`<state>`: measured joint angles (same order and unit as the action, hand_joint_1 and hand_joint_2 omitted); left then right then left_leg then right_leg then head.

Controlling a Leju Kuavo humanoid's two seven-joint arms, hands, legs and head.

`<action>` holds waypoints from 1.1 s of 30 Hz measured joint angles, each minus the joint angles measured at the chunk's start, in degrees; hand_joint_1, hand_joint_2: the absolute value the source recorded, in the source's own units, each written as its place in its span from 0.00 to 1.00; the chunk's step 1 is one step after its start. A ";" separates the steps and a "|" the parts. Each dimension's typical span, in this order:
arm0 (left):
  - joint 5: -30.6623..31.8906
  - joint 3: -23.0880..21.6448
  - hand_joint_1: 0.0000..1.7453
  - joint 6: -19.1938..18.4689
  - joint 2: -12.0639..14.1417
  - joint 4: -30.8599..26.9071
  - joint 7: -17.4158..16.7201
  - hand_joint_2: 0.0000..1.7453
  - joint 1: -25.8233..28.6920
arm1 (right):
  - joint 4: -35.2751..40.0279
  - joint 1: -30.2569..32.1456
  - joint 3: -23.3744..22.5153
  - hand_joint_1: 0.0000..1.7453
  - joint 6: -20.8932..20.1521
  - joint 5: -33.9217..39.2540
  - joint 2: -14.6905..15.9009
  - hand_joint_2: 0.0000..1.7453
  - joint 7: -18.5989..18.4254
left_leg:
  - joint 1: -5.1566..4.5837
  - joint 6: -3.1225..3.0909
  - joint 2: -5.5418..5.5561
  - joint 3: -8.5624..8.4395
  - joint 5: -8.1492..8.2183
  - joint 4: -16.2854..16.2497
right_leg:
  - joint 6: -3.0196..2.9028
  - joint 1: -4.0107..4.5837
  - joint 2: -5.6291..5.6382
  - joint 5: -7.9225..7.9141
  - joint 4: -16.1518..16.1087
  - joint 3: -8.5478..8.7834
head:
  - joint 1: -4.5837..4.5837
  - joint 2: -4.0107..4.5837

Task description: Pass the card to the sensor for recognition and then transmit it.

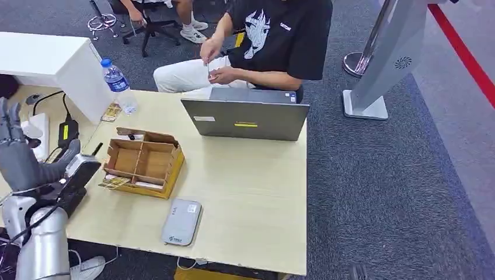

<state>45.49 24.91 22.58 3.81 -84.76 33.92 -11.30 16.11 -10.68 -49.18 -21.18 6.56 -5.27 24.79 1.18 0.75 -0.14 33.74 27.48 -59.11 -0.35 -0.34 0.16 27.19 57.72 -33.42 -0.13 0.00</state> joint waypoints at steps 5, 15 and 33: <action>0.57 5.05 0.00 -1.14 -2.55 -2.84 1.55 1.00 1.58 | 0.04 0.37 -0.04 0.00 0.00 -0.02 0.00 1.00 0.00 | 0.00 0.00 0.04 0.01 -0.01 0.00 | -0.01 0.00 -0.06 -0.02 0.00 0.03 | 0.00 0.00; -46.18 25.31 1.00 -23.43 -3.90 1.47 5.86 1.00 7.02 | 0.00 5.49 -2.62 1.00 7.48 -1.81 2.07 1.00 -1.28 | -0.01 0.06 -0.07 -0.16 0.30 0.05 | 0.00 -0.02 0.06 0.32 0.02 0.20 | 0.02 0.00; -50.75 55.16 1.00 -17.75 7.77 60.26 4.96 1.00 8.25 | -2.12 8.61 -2.95 1.00 25.38 -10.58 5.64 1.00 -19.23 | -0.03 0.01 0.09 -0.56 0.62 0.07 | -0.01 -0.03 -0.12 0.61 -0.05 0.63 | -0.11 0.00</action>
<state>-5.27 80.06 4.83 11.59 -24.50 38.88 -3.04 13.99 -2.07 -52.13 4.20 -4.02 0.37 5.55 1.15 0.76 -0.05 33.18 28.11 -59.03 -0.37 -0.37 0.04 27.80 57.67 -32.79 -0.24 0.00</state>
